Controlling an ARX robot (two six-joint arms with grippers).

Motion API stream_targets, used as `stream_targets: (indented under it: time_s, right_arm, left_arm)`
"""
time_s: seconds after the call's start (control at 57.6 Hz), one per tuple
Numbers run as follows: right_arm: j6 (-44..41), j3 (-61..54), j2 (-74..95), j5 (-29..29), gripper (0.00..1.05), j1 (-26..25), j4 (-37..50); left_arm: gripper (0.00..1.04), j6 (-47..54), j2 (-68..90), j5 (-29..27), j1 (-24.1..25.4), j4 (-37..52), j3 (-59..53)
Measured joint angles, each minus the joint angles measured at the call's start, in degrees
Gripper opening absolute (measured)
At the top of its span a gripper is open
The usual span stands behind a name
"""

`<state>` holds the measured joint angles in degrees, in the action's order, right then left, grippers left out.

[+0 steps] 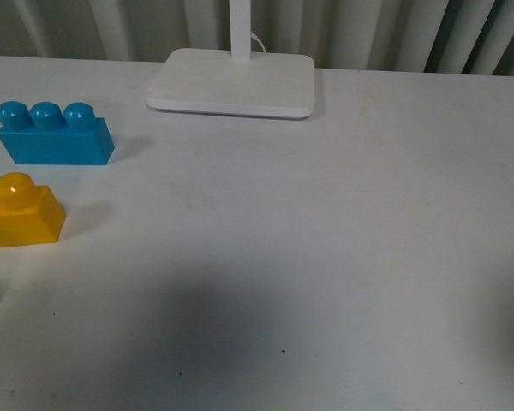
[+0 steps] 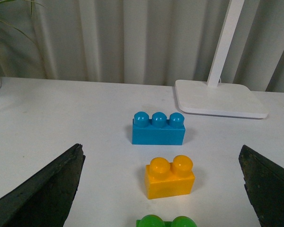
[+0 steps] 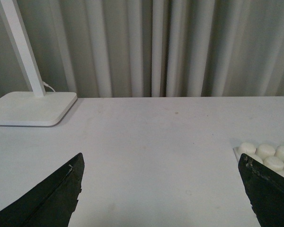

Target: Insert yellow block into base center

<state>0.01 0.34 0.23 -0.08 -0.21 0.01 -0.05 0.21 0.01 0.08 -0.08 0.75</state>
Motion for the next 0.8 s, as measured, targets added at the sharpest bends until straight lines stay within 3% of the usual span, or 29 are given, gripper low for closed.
stream_targets:
  time_s: [0.798]
  right_arm:
    - [0.0,0.0,0.0,0.0,0.96,0.0,0.0]
  left_arm:
    - [0.98,0.0,0.0,0.0,0.0,0.0,0.0]
